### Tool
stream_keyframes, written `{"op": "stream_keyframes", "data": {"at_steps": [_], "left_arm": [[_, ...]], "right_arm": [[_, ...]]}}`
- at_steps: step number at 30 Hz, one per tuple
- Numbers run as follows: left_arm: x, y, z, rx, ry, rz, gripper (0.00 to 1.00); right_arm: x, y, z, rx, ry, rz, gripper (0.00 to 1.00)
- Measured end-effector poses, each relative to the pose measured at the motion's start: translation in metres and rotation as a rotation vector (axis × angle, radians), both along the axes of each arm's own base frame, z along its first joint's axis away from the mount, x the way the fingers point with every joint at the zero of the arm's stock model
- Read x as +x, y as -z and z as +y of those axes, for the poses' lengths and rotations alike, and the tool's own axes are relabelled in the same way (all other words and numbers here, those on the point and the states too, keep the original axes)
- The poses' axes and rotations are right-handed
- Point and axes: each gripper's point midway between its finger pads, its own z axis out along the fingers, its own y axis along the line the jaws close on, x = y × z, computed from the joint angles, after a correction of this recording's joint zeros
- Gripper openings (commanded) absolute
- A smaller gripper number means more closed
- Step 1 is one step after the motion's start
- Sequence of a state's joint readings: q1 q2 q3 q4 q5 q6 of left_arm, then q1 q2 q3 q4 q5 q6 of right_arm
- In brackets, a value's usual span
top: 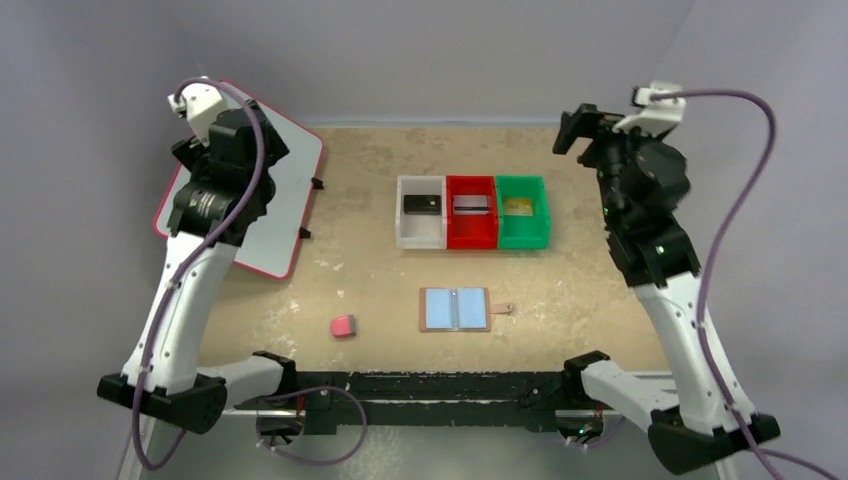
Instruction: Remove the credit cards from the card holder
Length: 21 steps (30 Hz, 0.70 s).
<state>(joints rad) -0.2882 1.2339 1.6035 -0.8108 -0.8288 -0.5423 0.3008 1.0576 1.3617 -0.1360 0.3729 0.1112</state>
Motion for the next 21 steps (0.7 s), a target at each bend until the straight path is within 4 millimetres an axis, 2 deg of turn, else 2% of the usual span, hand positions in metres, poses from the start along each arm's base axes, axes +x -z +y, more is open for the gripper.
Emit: {"op": "stream_keyframes", "data": {"at_steps": [2,6,8,11,13,18,21], "left_arm": [[-0.015,-0.015,0.002,-0.017,0.018,-0.046,0.91],[-0.047,-0.034,0.008,-0.053,0.042,-0.137,0.91],[-0.059,-0.035,0.010,-0.061,0.049,-0.155,0.91],[-0.066,-0.035,0.012,-0.065,0.048,-0.166,0.91],[-0.064,-0.026,0.012,-0.061,0.047,-0.146,0.91],[-0.054,0.010,0.009,-0.044,0.031,-0.043,0.92],[-0.052,0.030,0.010,-0.024,0.020,0.021,0.92]], "right_arm": [[-0.024,-0.018,-0.009,0.015,0.007,-0.074,1.00],[-0.054,-0.019,-0.022,0.034,0.030,-0.125,1.00],[-0.060,-0.012,-0.025,0.036,0.037,-0.121,1.00],[-0.056,0.005,-0.023,0.033,0.037,-0.081,1.00],[-0.050,0.022,-0.021,0.025,0.036,-0.031,1.00],[-0.035,0.053,-0.016,0.009,0.037,0.077,1.00],[-0.030,0.065,-0.014,0.000,0.038,0.117,1.00]]}}
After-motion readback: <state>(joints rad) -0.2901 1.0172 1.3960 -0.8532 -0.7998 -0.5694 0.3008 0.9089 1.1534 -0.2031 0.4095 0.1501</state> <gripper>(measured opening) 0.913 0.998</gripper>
